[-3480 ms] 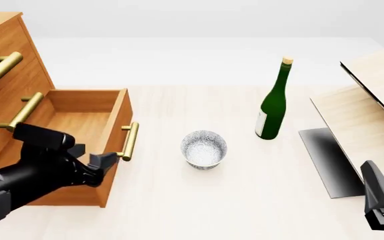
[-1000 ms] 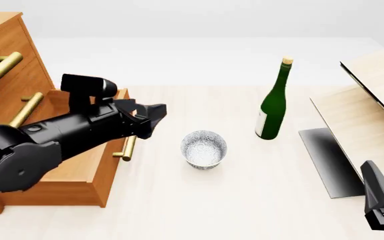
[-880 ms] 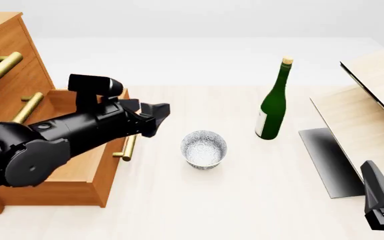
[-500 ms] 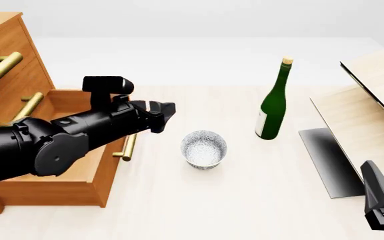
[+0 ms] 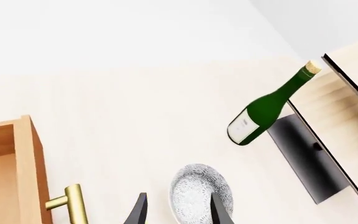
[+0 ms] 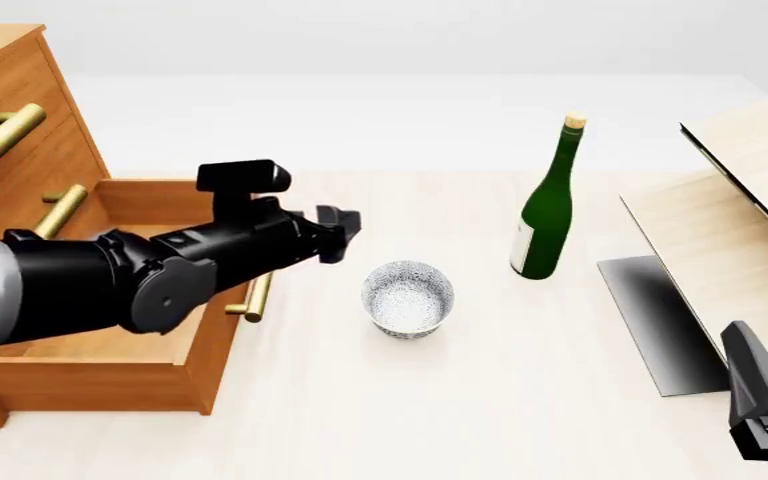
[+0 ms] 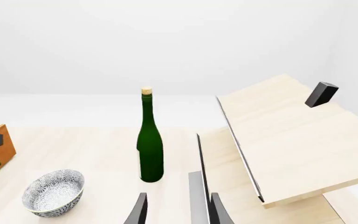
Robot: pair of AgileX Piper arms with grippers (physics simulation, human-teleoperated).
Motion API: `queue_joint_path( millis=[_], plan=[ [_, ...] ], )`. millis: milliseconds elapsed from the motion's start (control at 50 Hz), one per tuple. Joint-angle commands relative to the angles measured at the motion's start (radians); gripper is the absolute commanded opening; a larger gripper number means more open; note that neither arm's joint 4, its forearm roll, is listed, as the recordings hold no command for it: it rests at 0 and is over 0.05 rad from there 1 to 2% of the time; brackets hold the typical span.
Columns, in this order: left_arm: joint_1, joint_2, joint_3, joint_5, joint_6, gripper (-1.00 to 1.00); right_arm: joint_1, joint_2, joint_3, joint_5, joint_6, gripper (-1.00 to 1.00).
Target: Put the bowl in the bottom drawer of the cabinet and close it.
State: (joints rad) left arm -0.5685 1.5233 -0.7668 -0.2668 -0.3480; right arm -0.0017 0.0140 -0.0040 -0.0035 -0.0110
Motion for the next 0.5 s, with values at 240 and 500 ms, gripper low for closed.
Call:
queue_joint_path(
  millis=[240,500],
  plan=[
    [-0.006,0.129,-0.045,-0.036,-0.049,1.0,0.0,0.0,0.0,0.0,0.0,1.0],
    [-0.016,0.196,-0.06,-0.063,-0.076,1.0,0.0,0.0,0.0,0.0,0.0,1.0]
  ],
)
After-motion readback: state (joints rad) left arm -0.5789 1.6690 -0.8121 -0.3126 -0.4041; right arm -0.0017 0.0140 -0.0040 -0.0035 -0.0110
